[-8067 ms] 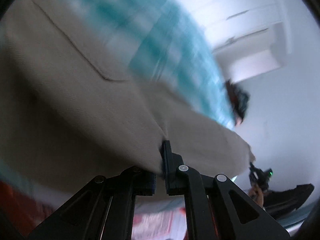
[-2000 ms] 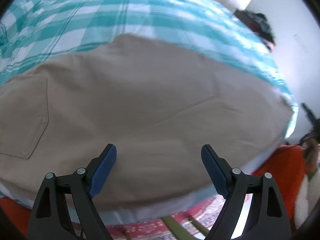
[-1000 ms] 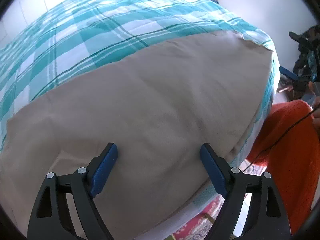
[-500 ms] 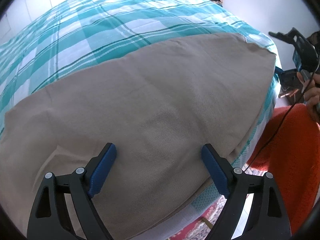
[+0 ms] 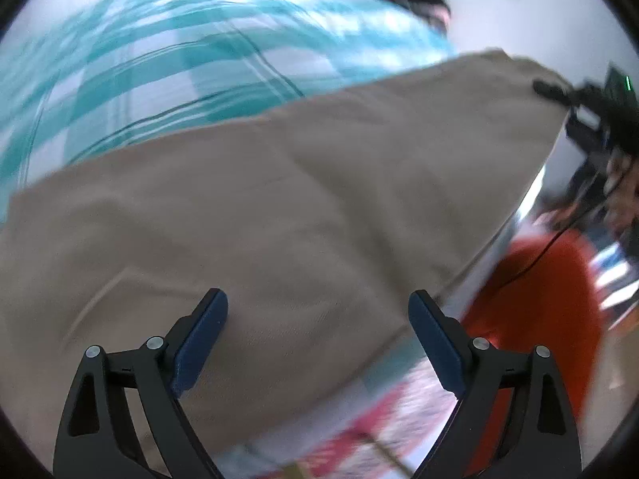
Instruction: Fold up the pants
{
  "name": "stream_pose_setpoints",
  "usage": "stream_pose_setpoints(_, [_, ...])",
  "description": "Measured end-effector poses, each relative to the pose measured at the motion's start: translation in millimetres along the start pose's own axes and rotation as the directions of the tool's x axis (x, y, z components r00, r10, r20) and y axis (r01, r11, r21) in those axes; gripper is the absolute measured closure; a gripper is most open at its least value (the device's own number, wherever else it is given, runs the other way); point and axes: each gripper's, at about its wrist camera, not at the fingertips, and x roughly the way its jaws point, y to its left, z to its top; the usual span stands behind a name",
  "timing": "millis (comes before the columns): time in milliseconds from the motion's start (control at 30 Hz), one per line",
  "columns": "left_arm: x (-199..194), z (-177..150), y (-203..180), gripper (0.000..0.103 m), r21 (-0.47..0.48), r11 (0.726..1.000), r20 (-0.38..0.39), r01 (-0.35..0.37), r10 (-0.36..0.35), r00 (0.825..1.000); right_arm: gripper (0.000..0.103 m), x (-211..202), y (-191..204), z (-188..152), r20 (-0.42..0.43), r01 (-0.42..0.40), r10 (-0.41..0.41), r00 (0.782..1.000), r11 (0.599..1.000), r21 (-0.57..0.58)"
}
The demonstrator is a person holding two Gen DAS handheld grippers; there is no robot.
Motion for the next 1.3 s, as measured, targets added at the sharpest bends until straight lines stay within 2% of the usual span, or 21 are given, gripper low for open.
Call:
stream_pose_setpoints(67, [-26, -4, 30, 0.010, -0.097, 0.995, 0.037, 0.040, -0.037, 0.999, 0.095, -17, 48, 1, 0.021, -0.045, 0.047, 0.999, 0.993, -0.106])
stream_pose_setpoints(167, [-61, -13, 76, 0.010, -0.200, 0.979, 0.099, 0.038, -0.018, 0.995, 0.095, -28, 126, -7, 0.013, -0.091, 0.099, 0.995, 0.958, -0.273])
stream_pose_setpoints(267, [-98, -30, 124, 0.010, -0.300, 0.954, 0.169, 0.012, 0.041, 0.985, 0.095, -22, 206, -36, -0.038, -0.156, 0.155, 0.987, 0.892, -0.423])
stream_pose_setpoints(433, [-138, -74, 200, 0.010, -0.470, 0.882, 0.239, 0.009, 0.118, 0.964, 0.094, 17, 308, -132, -0.194, -0.272, 0.193, 0.962, 0.747, -0.607])
stream_pose_setpoints(500, [-145, -94, 220, 0.010, -0.516, 0.856, 0.243, -0.003, 0.150, 0.958, 0.084, 43, 329, -181, -0.291, -0.342, 0.198, 0.936, 0.705, -0.621])
stream_pose_setpoints(533, [-147, -105, 231, 0.010, -0.540, 0.842, 0.242, -0.011, 0.168, 0.956, 0.074, 64, 334, -212, -0.364, -0.390, 0.192, 0.911, 0.687, -0.613])
stream_pose_setpoints(567, [-149, -116, 238, 0.010, -0.557, 0.830, 0.238, -0.017, 0.179, 0.954, 0.041, 81, 333, -235, -0.419, -0.415, 0.172, 0.892, 0.680, -0.604])
stream_pose_setpoints(600, [-149, -124, 241, 0.010, -0.572, 0.820, 0.235, -0.020, 0.187, 0.954, 0.024, 98, 329, -258, -0.471, -0.428, 0.137, 0.871, 0.683, -0.592])
stream_pose_setpoints(667, [-148, -144, 250, 0.011, -0.603, 0.798, 0.234, -0.013, 0.192, 0.953, 0.025, 131, 304, -299, -0.544, -0.422, 0.065, 0.837, 0.710, -0.564])
stream_pose_setpoints(733, [-147, -156, 255, 0.013, -0.617, 0.787, 0.245, 0.002, 0.190, 0.951, 0.026, 139, 276, -315, -0.570, -0.391, 0.018, 0.821, 0.746, -0.539])
stream_pose_setpoints(767, [-147, -160, 256, 0.014, -0.617, 0.787, 0.259, 0.014, 0.186, 0.948, 0.026, 137, 265, -313, -0.562, -0.372, 0.005, 0.827, 0.755, -0.541])
stream_pose_setpoints(833, [-147, -157, 252, 0.015, -0.610, 0.792, 0.282, 0.032, 0.179, 0.942, 0.026, 127, 248, -296, -0.485, -0.308, -0.022, 0.874, 0.748, -0.588])
stream_pose_setpoints(900, [-144, -148, 250, 0.017, -0.587, 0.807, 0.302, 0.067, 0.142, 0.943, 0.026, 104, 236, -268, -0.320, -0.190, -0.040, 0.946, 0.733, -0.654])
stream_pose_setpoints(967, [-141, -134, 240, 0.017, -0.548, 0.834, 0.302, 0.072, 0.117, 0.946, 0.026, 97, 231, -243, -0.224, -0.134, -0.021, 0.974, 0.747, -0.652])
stream_pose_setpoints(1033, [-135, -115, 224, 0.017, -0.495, 0.866, 0.300, 0.073, 0.092, 0.949, 0.027, 98, 227, -220, -0.173, -0.111, -0.001, 0.985, 0.765, -0.634])
stream_pose_setpoints(1100, [-130, -98, 208, 0.017, -0.446, 0.892, 0.293, 0.072, 0.069, 0.953, 0.037, 104, 230, -211, -0.191, -0.143, 0.025, 0.981, 0.759, -0.635])
stream_pose_setpoints(1133, [-126, -88, 200, 0.017, -0.419, 0.905, 0.289, 0.072, 0.058, 0.955, 0.040, 117, 226, -216, -0.258, -0.201, 0.042, 0.965, 0.751, -0.628])
stream_pose_setpoints(1167, [-122, -76, 189, 0.017, -0.389, 0.918, 0.284, 0.073, 0.044, 0.958, 0.045, 131, 223, -222, -0.330, -0.244, 0.040, 0.943, 0.758, -0.606])
stream_pose_setpoints(1233, [-115, -58, 170, 0.016, -0.344, 0.935, 0.276, 0.085, 0.014, 0.961, 0.052, 175, 210, -255, -0.500, -0.274, -0.060, 0.864, 0.777, -0.567])
stream_pose_setpoints(1267, [-107, -46, 158, 0.016, -0.313, 0.946, 0.269, 0.089, -0.001, 0.963, 0.052, 180, 208, -274, -0.491, -0.259, -0.109, 0.865, 0.740, -0.620])
stream_pose_setpoints(1300, [-100, -37, 149, 0.016, -0.290, 0.953, 0.260, 0.085, -0.007, 0.965, 0.051, 178, 211, -291, -0.450, -0.243, -0.140, 0.882, 0.683, -0.689])
